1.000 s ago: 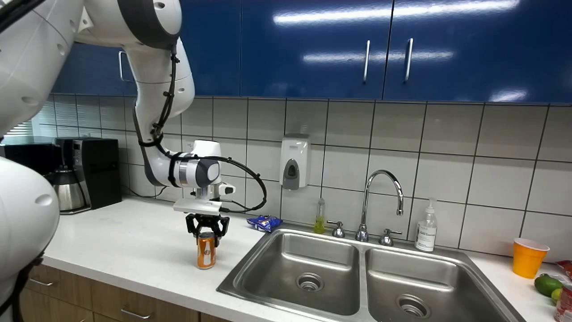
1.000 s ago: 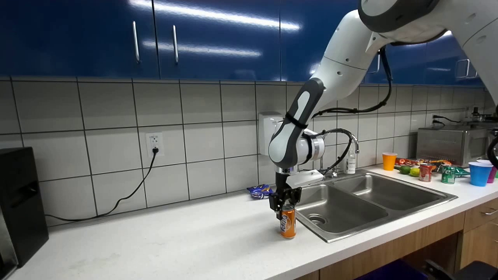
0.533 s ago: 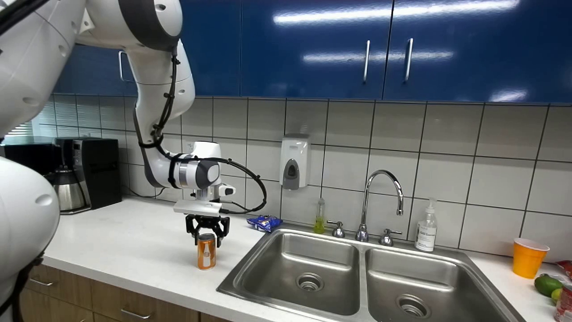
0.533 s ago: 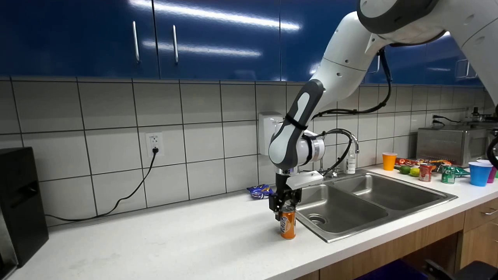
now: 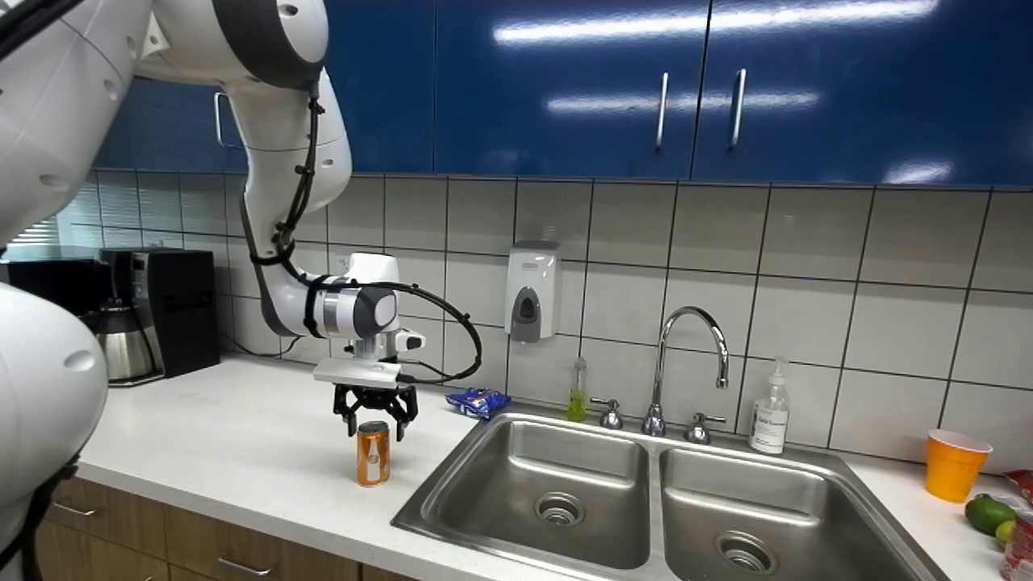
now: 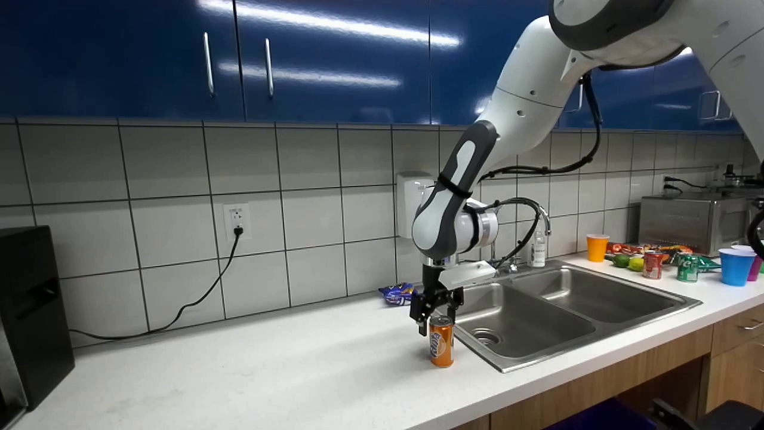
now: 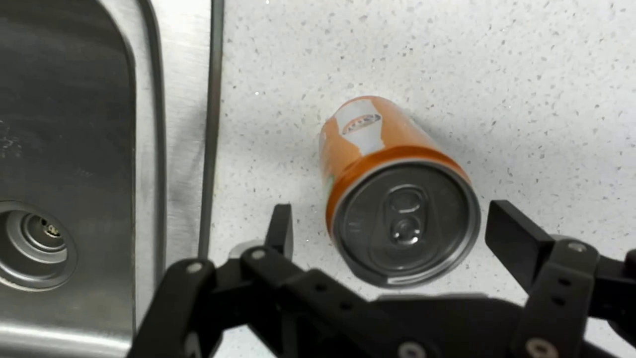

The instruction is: Remove the can from the sink

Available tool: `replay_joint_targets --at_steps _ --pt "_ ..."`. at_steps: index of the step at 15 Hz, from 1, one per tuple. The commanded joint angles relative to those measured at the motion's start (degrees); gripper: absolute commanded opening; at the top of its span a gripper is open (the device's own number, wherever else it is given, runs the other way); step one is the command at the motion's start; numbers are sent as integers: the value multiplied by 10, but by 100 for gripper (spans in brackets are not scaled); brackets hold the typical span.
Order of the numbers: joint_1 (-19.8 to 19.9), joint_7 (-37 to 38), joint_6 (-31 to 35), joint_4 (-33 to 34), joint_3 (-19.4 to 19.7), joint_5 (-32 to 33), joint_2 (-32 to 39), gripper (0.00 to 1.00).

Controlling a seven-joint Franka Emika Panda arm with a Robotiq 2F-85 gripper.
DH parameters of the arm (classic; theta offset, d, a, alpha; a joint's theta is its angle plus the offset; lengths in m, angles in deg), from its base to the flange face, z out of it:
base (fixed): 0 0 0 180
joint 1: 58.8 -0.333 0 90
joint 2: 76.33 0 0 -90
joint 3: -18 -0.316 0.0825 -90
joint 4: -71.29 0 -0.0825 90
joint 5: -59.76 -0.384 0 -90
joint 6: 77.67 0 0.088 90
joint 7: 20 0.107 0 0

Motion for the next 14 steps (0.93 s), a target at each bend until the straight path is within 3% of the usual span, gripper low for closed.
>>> replay_joint_targets --at_steps 1,14 --pt "-8 13 -7 -22 2 14 -40 100" --pt "-13 7 -67 -64 -11 5 -147 100"
